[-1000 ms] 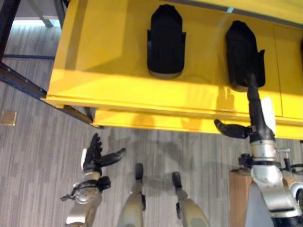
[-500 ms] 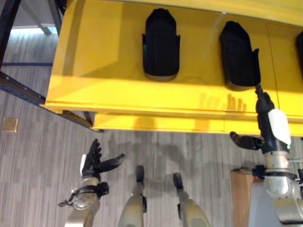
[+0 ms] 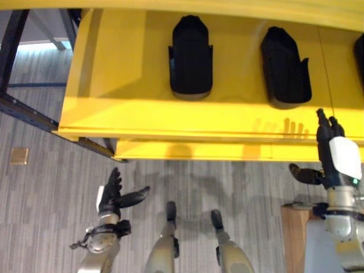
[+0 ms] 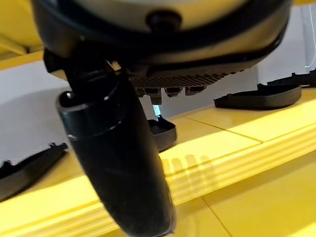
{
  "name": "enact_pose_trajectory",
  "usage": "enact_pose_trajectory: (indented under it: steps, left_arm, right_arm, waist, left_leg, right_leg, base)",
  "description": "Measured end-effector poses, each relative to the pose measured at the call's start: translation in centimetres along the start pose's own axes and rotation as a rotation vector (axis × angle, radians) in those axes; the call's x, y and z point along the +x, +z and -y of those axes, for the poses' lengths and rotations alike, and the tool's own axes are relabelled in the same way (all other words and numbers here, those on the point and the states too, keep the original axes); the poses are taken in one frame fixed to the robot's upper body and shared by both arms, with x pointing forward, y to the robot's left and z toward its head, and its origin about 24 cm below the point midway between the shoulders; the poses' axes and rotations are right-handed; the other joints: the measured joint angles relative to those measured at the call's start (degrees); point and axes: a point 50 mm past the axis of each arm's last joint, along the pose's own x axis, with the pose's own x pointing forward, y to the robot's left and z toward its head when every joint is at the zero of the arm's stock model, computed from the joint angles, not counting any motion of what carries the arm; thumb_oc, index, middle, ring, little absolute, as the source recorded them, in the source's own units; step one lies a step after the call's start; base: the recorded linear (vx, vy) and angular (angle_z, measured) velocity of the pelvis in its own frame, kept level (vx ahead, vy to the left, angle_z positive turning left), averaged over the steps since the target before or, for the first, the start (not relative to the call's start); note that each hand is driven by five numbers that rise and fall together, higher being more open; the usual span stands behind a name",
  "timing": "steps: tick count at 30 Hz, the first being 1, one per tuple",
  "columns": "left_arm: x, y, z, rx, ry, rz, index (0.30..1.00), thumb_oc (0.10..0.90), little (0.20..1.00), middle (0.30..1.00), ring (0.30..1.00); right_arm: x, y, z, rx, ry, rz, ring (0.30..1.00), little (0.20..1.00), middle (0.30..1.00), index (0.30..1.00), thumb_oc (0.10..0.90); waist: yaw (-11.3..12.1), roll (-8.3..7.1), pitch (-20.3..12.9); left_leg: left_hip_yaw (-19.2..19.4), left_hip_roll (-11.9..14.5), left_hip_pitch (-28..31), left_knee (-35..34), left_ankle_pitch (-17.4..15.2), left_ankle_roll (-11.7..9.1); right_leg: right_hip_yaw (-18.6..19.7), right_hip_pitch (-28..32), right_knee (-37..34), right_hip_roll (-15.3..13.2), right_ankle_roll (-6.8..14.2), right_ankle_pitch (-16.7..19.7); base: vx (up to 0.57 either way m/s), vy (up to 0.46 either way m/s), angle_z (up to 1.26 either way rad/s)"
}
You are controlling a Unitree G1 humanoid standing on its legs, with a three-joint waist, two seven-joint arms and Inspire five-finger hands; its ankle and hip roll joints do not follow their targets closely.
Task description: Move parts from the plastic box to the shelf.
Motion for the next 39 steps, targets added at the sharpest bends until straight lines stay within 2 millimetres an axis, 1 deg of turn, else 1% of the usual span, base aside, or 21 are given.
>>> enact_pose_trajectory:
  steps: [8,13,17,20,26,32,37,39]
  left_arm:
    - [0.0,-0.1,0.0,0.003,-0.008,-0.003,1.0,0.9,1.0,1.0,1.0]
    - [-0.1,-0.1,0.0,0.004,-0.011,-0.005,1.0,0.9,1.0,1.0,1.0]
    - [-0.1,-0.2,0.1,0.004,-0.029,-0.007,1.0,0.9,1.0,1.0,1.0]
    - [-0.1,-0.3,0.1,0.005,-0.027,-0.011,1.0,0.9,1.0,1.0,1.0]
    - [-0.1,-0.3,0.1,0.005,-0.029,-0.01,1.0,0.9,1.0,1.0,1.0]
    - [-0.1,-0.4,0.2,0.004,-0.033,-0.014,1.0,0.9,1.0,1.0,1.0]
    - [-0.1,-0.5,0.2,0.003,-0.032,-0.019,1.0,0.9,1.0,1.0,1.0]
    - [-0.1,-0.7,0.1,0.006,-0.028,-0.029,1.0,0.9,1.0,1.0,1.0]
  right_arm:
    - [0.0,-2.0,-0.3,-0.099,0.05,-0.056,1.0,1.0,1.0,1.0,0.9]
    - [0.3,-2.6,-0.1,-0.15,0.067,-0.057,1.0,1.0,1.0,1.0,0.9]
    - [0.3,-3.1,-0.6,-0.168,0.105,-0.07,1.0,1.0,1.0,1.0,0.9]
    - [0.7,-3.2,-1.0,-0.188,0.145,-0.055,1.0,1.0,1.0,1.0,0.9]
    - [0.8,-3.1,-1.4,-0.203,0.183,-0.044,1.0,1.0,1.0,1.0,0.9]
    - [1.4,-2.6,-1.6,-0.214,0.206,-0.015,1.0,1.0,1.0,1.0,0.9]
    - [2.1,-2.7,-1.7,-0.222,0.212,-0.018,1.0,1.0,1.0,1.0,0.9]
    - [2.4,-2.3,-1.7,-0.226,0.212,0.0,1.0,1.0,1.0,1.0,0.9]
  waist:
    - [0.01,0.83,-0.46]
    - [0.05,1.0,-0.54]
    - [0.36,1.17,-0.63]
    - [0.45,1.38,-0.65]
    - [1.23,1.92,-0.63]
    - [1.38,1.95,-0.62]
    - [1.53,1.99,-0.6]
    - [1.53,2.0,-0.59]
  left_leg:
    - [-0.63,-0.07,-0.22,0.0,0.0,0.0]
    - [-0.64,-0.07,-0.22,0.04,0.02,-0.02]
    - [-0.72,-0.08,-0.22,0.06,0.05,-0.04]
    - [-0.74,-0.08,-0.22,0.08,0.05,-0.05]
    - [-0.84,-0.08,-0.26,0.08,0.05,-0.06]
    - [-0.94,-0.13,-0.35,0.08,0.06,-0.06]
    - [-1.01,-0.16,-0.58,0.07,0.06,-0.06]
    - [-1.01,-0.17,-0.63,0.07,0.06,-0.06]
  right_leg:
    - [-0.7,0.05,0.0,0.05,-0.12,-0.25]
    - [-0.78,0.06,0.0,0.06,-0.15,-0.3]
    - [-0.89,0.1,0.0,0.06,-0.17,-0.36]
    - [-0.92,0.11,0.0,0.06,-0.16,-0.37]
    - [-1.06,0.1,-0.01,0.06,-0.18,-0.47]
    - [-1.23,0.09,-0.01,0.04,-0.18,-0.56]
    - [-1.35,-0.06,-0.01,0.04,-0.2,-0.63]
    - [-1.37,-0.12,-0.01,0.04,-0.21,-0.66]
  base:
    - [0.0,-0.007,0.03]
    - [0.0,0.0,0.0]
    - [0.0,0.0,0.0]
    - [0.0,0.0,0.0]
    - [0.0,0.0,0.0]
    - [0.0,0.0,0.0]
    - [0.0,0.0,0.0]
    - [0.0,0.0,0.0]
